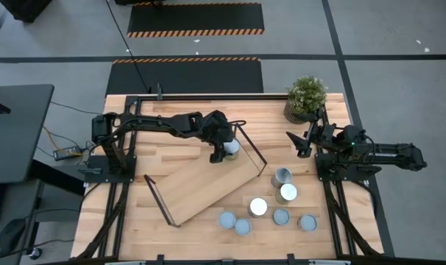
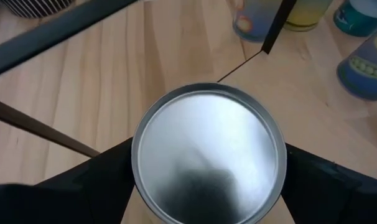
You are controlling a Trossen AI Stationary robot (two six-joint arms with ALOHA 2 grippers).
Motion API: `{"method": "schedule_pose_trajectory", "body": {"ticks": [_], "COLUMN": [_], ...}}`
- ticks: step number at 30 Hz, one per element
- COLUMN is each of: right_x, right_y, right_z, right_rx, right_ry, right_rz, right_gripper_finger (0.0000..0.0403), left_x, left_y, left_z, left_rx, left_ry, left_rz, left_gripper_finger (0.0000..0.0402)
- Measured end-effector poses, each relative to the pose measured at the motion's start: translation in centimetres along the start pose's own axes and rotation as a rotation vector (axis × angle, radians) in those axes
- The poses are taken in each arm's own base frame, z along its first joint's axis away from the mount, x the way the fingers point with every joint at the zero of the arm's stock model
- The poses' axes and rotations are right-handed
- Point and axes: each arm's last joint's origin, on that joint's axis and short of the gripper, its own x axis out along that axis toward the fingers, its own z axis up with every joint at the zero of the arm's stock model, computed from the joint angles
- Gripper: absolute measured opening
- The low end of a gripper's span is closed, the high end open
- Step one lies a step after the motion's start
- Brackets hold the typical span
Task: Pick and place cans onto a shelf
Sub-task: Put the top left big can on the shelf
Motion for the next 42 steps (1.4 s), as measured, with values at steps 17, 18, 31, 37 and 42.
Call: {"method": "schedule_pose_trajectory", "body": {"ticks": [17,18,31,37,42], "right_x": [0.0,0.0,0.0,0.0,0.0], "right_y": [0.0,0.0,0.0,0.0,0.0], "right_z": [0.0,0.0,0.0,0.0,0.0], "right_rx": [0.000,0.000,0.000,0.000,0.000], "right_ry": [0.000,0.000,-0.001,-0.002,-0.002], "right_rz": [0.000,0.000,0.001,0.000,0.000], "right_gripper_finger": [0.0348,0.0348,0.0348,0.0348,0.0348], "left_x": [-0.1,-0.1,0.1,0.1,0.1], "left_y": [-0.3,-0.3,-1.2,-1.6,-1.6], "left_z": [0.5,0.5,0.7,0.8,0.8], "left_rx": [-0.011,-0.011,-0.019,-0.018,-0.044], "left_ry": [-0.006,-0.004,0.007,0.007,0.005], "left_rz": [-0.004,-0.002,0.048,0.044,0.053], "left_gripper_finger": [0.0353,0.0353,0.0353,0.0354,0.0354]}}
